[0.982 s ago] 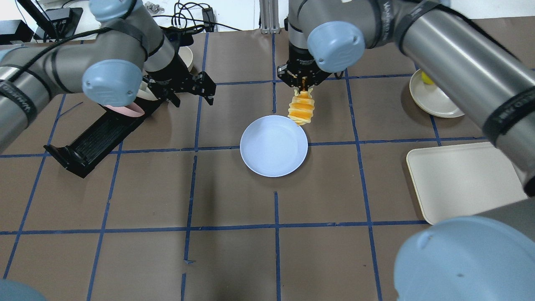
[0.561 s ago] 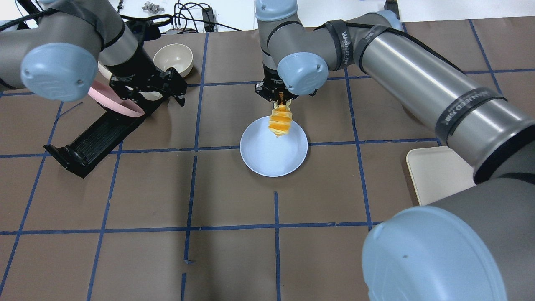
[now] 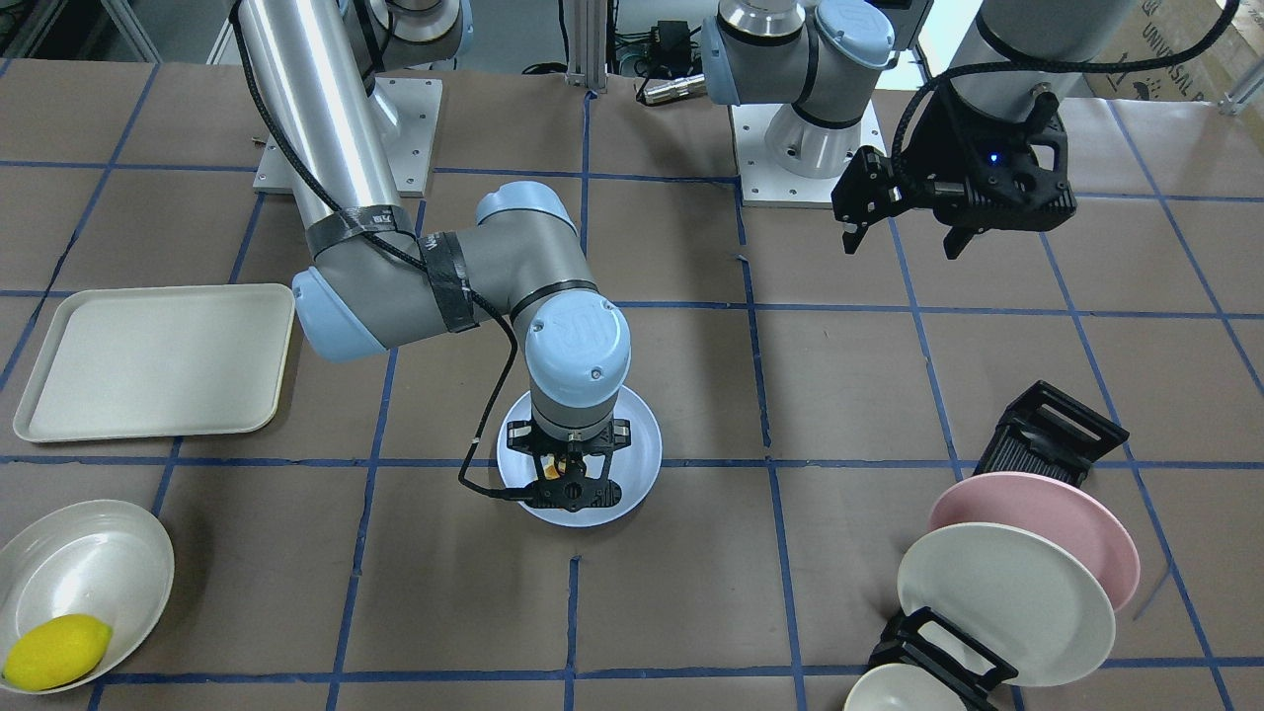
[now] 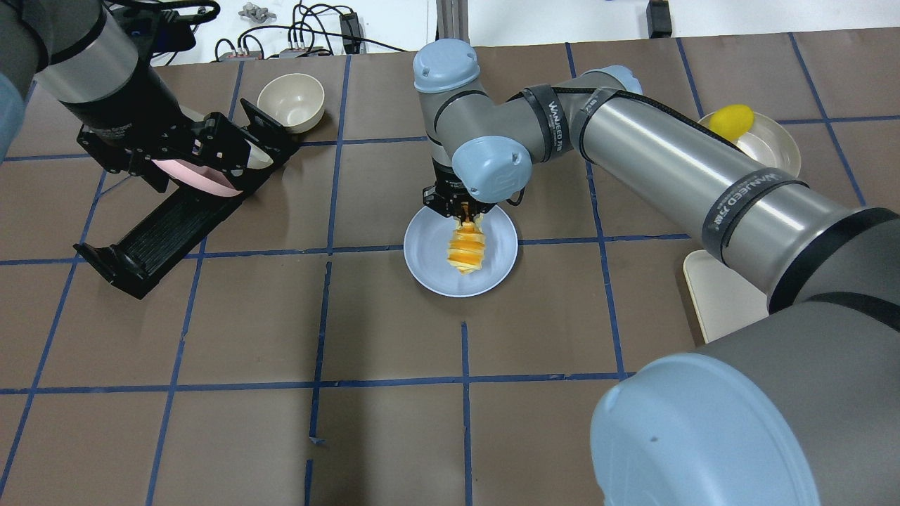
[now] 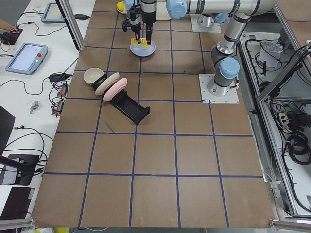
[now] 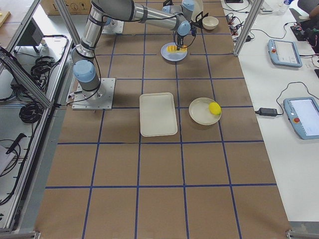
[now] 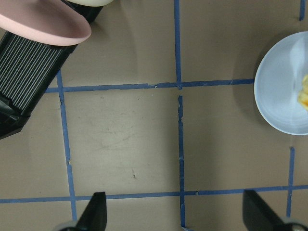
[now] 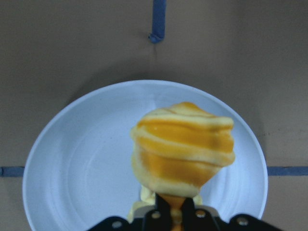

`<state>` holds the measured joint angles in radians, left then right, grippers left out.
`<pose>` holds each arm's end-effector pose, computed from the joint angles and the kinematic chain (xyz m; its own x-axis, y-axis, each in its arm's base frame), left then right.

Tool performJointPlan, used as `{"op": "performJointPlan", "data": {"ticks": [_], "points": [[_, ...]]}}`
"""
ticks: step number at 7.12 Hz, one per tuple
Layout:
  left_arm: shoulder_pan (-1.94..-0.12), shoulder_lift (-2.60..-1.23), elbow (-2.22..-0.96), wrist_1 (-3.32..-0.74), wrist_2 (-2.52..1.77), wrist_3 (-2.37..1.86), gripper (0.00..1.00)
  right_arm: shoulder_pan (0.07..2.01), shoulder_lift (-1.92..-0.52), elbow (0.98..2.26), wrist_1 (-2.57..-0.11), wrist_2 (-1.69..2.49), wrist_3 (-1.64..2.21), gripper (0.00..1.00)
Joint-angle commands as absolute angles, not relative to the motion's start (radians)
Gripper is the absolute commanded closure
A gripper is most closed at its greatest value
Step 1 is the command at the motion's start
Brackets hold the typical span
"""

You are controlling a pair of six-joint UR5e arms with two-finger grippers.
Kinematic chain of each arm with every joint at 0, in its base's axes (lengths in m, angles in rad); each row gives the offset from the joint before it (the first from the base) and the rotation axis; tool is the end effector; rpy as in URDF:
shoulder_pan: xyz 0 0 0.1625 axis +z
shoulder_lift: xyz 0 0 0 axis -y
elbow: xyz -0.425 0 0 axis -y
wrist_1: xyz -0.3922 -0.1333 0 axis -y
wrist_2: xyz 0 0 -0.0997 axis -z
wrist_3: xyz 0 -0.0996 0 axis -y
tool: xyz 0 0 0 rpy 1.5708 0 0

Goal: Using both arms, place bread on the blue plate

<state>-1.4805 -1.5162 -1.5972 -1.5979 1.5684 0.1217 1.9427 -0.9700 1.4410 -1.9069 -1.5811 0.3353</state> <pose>-0.0907 -0.4788 0.4984 -0.9995 0.0314 0.0022 0.0314 0.9995 -0.0014 0.3686 -0.5809 0.2230 -0.9977 -0.0406 0.0539 -0.0337 0.9918 0.1236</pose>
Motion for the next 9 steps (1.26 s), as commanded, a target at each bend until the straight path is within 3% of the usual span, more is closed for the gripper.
{"op": "performJointPlan", "data": {"ticks": [1, 2, 3, 6, 9], "points": [[-1.488, -1.505, -1.588, -1.615, 1.572, 0.117, 0.00, 1.944, -0.973, 1.463, -1.899, -1.580, 0.334, 0.84], [-1.488, -1.499, -1.586, -1.623, 1.574, 0.117, 0.00, 1.947, -0.973, 1.462, -1.899, -1.583, 0.334, 0.32], [-1.488, -1.502, -1.586, -1.623, 1.574, 0.114, 0.00, 1.956, -0.973, 1.457, -1.901, -1.594, 0.337, 0.00], [-1.488, -1.505, -1.585, -1.615, 1.572, 0.112, 0.00, 1.950, -0.985, 1.384, -1.869, -1.585, 0.331, 0.00], [-1.488, -1.505, -1.585, -1.617, 1.572, 0.112, 0.00, 1.828, -1.142, 1.261, -1.733, -1.715, 0.264, 0.00]]}}
